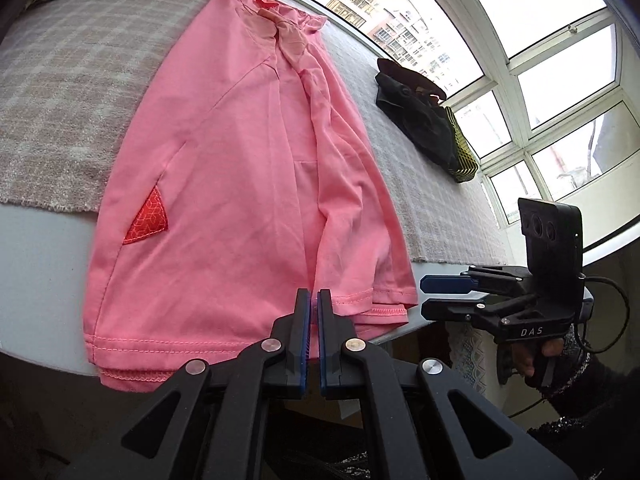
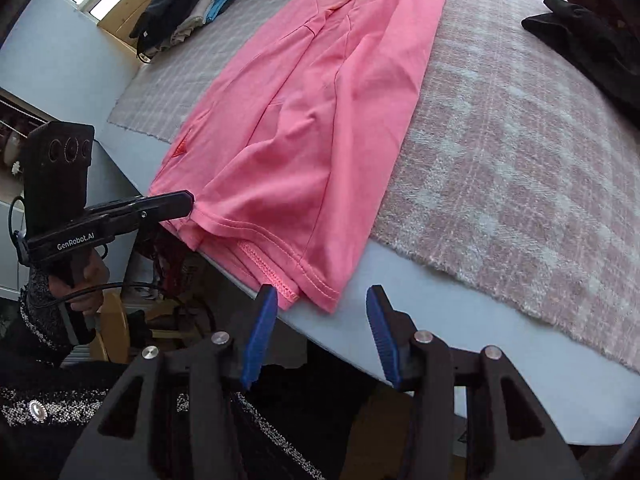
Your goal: Fold clothes
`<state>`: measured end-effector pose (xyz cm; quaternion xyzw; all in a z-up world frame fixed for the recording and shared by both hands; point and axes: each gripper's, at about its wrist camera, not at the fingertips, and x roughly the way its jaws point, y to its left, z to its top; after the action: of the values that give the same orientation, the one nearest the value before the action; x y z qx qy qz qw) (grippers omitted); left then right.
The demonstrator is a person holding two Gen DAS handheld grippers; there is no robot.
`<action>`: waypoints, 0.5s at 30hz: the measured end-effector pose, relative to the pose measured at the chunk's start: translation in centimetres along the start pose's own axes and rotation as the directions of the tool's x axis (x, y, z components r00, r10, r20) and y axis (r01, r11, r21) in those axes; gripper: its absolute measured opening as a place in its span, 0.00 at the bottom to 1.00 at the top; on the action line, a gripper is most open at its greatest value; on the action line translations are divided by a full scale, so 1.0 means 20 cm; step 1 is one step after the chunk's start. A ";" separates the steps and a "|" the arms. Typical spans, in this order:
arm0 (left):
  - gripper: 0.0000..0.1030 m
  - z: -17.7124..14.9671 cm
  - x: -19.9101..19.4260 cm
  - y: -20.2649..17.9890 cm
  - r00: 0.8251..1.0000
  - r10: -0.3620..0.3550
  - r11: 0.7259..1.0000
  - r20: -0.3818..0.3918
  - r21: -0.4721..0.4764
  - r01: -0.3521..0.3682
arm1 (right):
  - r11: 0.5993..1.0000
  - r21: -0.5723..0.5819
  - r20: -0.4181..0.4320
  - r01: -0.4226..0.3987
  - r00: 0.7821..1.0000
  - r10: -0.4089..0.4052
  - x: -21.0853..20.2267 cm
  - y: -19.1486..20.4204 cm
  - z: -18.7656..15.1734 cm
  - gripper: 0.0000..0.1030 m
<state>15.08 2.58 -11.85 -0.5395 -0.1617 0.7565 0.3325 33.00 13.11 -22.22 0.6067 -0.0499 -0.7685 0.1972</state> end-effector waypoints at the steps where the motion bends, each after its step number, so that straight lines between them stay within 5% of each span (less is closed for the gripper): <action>1: 0.03 -0.01 -0.01 0.00 1.000 0.006 1.000 -0.013 0.017 -0.005 | 1.000 -0.009 0.015 0.017 1.000 -0.017 0.00 0.02 -0.01 0.45; 6: 0.12 -0.01 -0.04 -0.07 0.996 0.043 0.989 -0.073 0.142 -0.032 | 0.997 -0.014 0.080 0.074 0.994 -0.073 -0.02 0.09 -0.08 0.45; 12: 0.16 0.02 0.12 -0.34 0.981 0.164 0.861 -0.099 0.499 -0.094 | 0.997 0.073 0.119 0.010 0.993 -0.018 0.03 0.14 -0.15 0.44; 15: 0.16 0.04 0.21 -0.35 0.971 0.205 0.831 -0.125 0.546 -0.105 | 0.996 0.090 0.149 0.001 0.989 -0.014 0.04 0.15 -0.16 0.44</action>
<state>15.96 10.60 -10.23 -0.5020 0.1306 0.7445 0.4202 36.60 10.65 -22.75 0.5559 -0.0968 -0.8094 0.1625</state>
